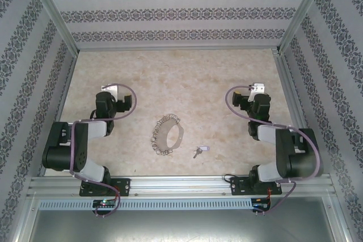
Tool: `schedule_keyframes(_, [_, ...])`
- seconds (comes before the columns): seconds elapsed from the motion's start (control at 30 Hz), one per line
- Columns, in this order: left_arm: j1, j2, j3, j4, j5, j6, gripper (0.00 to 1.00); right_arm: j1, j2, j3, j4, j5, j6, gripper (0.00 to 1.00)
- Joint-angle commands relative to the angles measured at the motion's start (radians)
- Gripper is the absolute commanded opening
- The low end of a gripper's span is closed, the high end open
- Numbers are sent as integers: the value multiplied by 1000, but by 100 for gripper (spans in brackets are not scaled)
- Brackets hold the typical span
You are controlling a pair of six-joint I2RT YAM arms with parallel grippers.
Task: Put the keys on the keyring
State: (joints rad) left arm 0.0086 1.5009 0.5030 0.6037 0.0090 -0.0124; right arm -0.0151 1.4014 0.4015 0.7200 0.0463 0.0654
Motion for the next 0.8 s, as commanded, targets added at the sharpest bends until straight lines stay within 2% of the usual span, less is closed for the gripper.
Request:
schedule_keyframes(0.0, [7, -82, 116, -261, -81, -67, 100, 10, -91, 94, -215, 78, 61, 98])
schedule_keyframes(0.07, [6, -118, 157, -358, -73, -90, 100, 7, -122, 119, -276, 60, 113, 98])
schedule_keyframes(0.17, [5, -169, 234, -545, -62, -172, 100, -16, -168, 113, -302, 57, 323, 98])
schedule_keyframes(0.33, [-32, -237, 302, -753, 60, -272, 97, -25, -166, 123, -306, -196, 464, 98])
schedule_keyframes(0.4, [-68, -257, 314, -797, 118, -284, 96, -25, -147, 127, -313, -313, 494, 98])
schedule_keyframes(0.53, [-157, -283, 324, -860, 214, -327, 94, -5, -95, 135, -333, -543, 554, 84])
schedule_keyframes(0.67, [-273, -297, 315, -889, 220, -341, 93, 53, -52, 122, -352, -616, 593, 81])
schedule_keyframes(0.77, [-355, -296, 287, -858, 252, -356, 85, 108, -33, 112, -366, -614, 611, 79])
